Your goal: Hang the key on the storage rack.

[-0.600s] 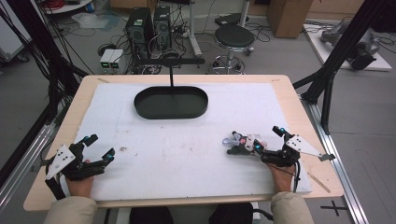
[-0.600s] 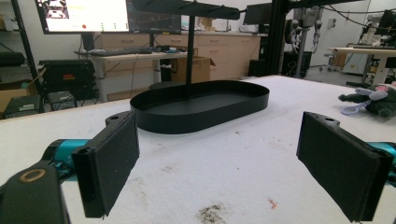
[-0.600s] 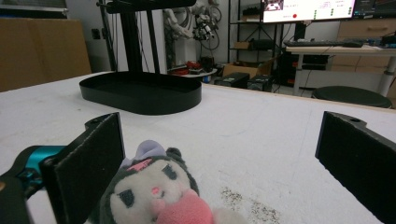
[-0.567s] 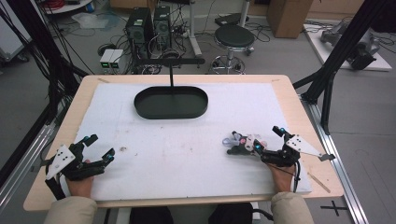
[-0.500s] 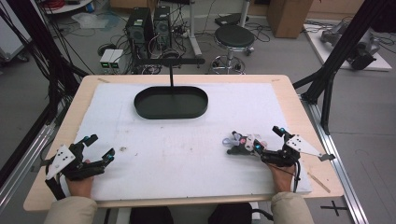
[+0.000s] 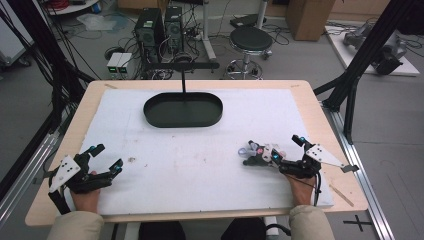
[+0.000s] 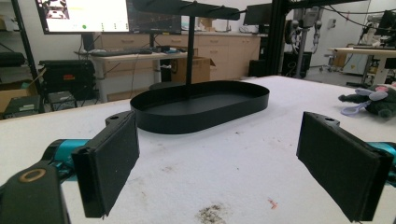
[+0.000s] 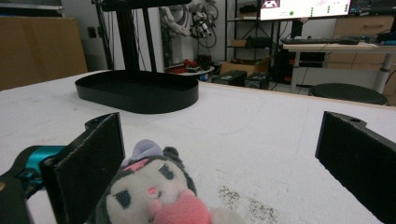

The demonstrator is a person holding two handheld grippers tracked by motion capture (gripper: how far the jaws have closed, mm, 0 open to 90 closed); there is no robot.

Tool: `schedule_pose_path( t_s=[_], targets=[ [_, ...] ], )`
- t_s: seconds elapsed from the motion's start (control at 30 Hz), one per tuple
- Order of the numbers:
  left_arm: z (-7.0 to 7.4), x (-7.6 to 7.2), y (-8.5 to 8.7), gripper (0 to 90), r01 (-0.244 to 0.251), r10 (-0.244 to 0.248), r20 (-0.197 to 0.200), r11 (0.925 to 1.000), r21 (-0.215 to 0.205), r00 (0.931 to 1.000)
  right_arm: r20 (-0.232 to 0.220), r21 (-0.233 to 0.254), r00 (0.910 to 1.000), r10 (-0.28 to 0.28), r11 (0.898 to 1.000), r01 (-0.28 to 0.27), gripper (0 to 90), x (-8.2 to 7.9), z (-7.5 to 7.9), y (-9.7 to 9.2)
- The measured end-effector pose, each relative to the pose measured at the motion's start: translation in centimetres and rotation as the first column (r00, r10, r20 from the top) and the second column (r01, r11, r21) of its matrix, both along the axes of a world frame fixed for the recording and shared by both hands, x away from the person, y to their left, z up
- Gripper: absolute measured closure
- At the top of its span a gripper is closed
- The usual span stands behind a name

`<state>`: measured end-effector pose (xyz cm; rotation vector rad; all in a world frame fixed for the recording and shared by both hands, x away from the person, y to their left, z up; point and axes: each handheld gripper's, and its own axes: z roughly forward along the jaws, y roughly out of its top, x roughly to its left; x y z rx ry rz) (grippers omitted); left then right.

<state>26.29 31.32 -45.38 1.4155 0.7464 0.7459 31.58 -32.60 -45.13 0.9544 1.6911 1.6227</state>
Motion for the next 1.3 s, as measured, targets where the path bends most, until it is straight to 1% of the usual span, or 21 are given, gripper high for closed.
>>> schedule_pose_path(
  t_s=[0.03, 0.1, 0.2, 0.3, 0.37, 0.5, 0.53, 0.57, 0.63, 0.7, 0.73, 0.77, 0.83, 0.87, 0.93, 0.97, 1.03, 1.1, 1.13, 1.23, 1.3],
  targets=[
    [0.0, 0.0, 0.0, 13.5, 0.000, 0.000, 0.000, 1.0000, 0.000, 1.0000, 0.001, 0.006, 1.0000, 0.002, 1.000, -0.002, 0.5, 0.1, 0.0, -0.1],
    [0.0, 0.0, 0.0, 13.5, 0.000, 0.000, 0.001, 1.0000, 0.002, 1.0000, -0.017, 0.024, 0.9999, 0.000, 1.000, 0.001, 0.5, 0.2, 0.1, -0.3],
    [0.0, 0.0, 0.0, 13.5, -0.001, 0.001, 0.001, 1.0000, 0.001, 1.0000, -0.031, 0.016, 0.9995, -0.001, 1.000, 0.001, 0.5, 0.3, 0.2, -0.3],
    [0.0, 0.0, 0.0, 13.5, -0.001, 0.001, 0.001, 1.0000, 0.001, 1.0000, -0.019, 0.024, 0.9997, 0.013, 1.000, -0.012, 0.5, 0.2, 1.2, -0.4],
    [0.0, 0.0, 0.0, 13.5, -0.002, 0.002, 0.003, 1.0000, 0.003, 1.0000, -0.028, 0.021, 0.9993, 0.024, 1.000, -0.023, 0.5, 0.2, 1.9, -0.7],
    [0.0, 0.0, 0.0, 13.5, -0.004, 0.004, 0.003, 1.0000, 0.004, 1.0000, -0.052, -0.022, 0.9961, 0.071, 0.997, -0.072, 0.5, 0.5, 3.7, -1.4],
    [0.0, 0.0, 0.0, 13.5, -0.003, 0.003, 0.003, 1.0000, 0.003, 1.0000, -0.052, -0.022, 0.9961, 0.071, 0.997, -0.072, 0.5, 0.5, 3.7, -1.4],
    [0.0, 0.0, 0.0, 13.5, -0.003, 0.003, 0.002, 1.0000, 0.004, 1.0000, -0.067, -0.059, 0.9934, 0.093, 0.993, -0.097, 0.5, 0.6, 4.8, -1.8],
    [0.0, 0.0, 0.0, 13.5, -0.003, 0.003, 0.002, 1.0000, 0.004, 1.0000, -0.086, -0.085, 0.9892, 0.119, 0.988, -0.126, 0.5, 0.8, 5.6, -2.0],
    [0.0, 0.0, 0.0, 13.5, -0.003, 0.003, 0.002, 1.0000, 0.004, 1.0000, -0.104, -0.129, 0.9834, 0.149, 0.978, -0.161, 0.5, 1.1, 6.4, -2.1],
    [0.0, 0.0, 0.0, 13.5, -0.002, 0.002, 0.002, 1.0000, 0.004, 1.0000, -0.104, -0.129, 0.9834, 0.149, 0.978, -0.161, 0.5, 1.1, 6.4, -2.1],
    [0.0, 0.0, 0.0, 13.5, -0.003, 0.003, 0.002, 1.0000, 0.004, 1.0000, -0.131, -0.168, 0.9739, 0.186, 0.964, -0.206, 0.5, 1.4, 7.1, -2.1],
    [0.0, 0.0, 0.0, 13.5, -0.003, 0.003, 0.003, 1.0000, 0.004, 1.0000, -0.160, -0.214, 0.9650, 0.208, 0.947, -0.240, 0.5, 1.7, 7.8, -2.0],
    [0.0, 0.0, 0.0, 13.5, -0.003, 0.003, 0.003, 1.0000, 0.005, 1.0000, -0.189, -0.236, 0.9555, 0.226, 0.934, -0.268, 0.5, 2.0, 8.2, -1.9],
    [0.0, -0.1, -0.1, 13.5, -0.003, 0.003, 0.004, 1.0000, 0.004, 1.0000, -0.222, -0.290, 0.9456, 0.238, 0.910, -0.297, 0.5, 2.3, 8.7, -1.7],
    [0.0, -0.1, -0.1, 13.5, -0.002, 0.002, 0.006, 1.0000, 0.008, 1.0000, -0.241, -0.310, 0.9381, 0.249, 0.896, -0.317, 0.5, 2.5, 8.8, -1.6],
    [0.0, -0.1, -0.1, 13.5, -0.004, 0.004, 0.005, 0.9999, 0.012, 1.0000, -0.278, -0.343, 0.9250, 0.259, 0.873, -0.347, 0.5, 2.8, 9.0, -1.3],
    [0.0, -0.1, -0.1, 13.5, -0.005, 0.005, 0.003, 1.0000, 0.007, 1.0000, -0.317, -0.369, 0.9090, 0.270, 0.848, -0.381, 0.5, 3.2, 8.9, -1.1],
    [0.0, -0.1, -0.1, 13.5, -0.004, 0.004, 0.003, 1.0000, 0.008, 1.0000, -0.328, -0.391, 0.9059, 0.268, 0.834, -0.388, 0.5, 3.3, 8.8, -1.0],
    [0.0, -0.1, -0.1, 13.5, -0.004, 0.004, 0.003, 1.0000, 0.007, 1.0000, -0.377, -0.424, 0.8861, 0.270, 0.800, -0.424, 0.5, 3.8, 8.5, -0.6],
    [0.0, 0.0, -0.1, 13.5, -0.004, 0.004, 0.003, 1.0000, 0.008, 1.0000, -0.403, -0.441, 0.8749, 0.268, 0.780, -0.443, 0.5, 4.1, 8.2, -0.4]
  ],
)
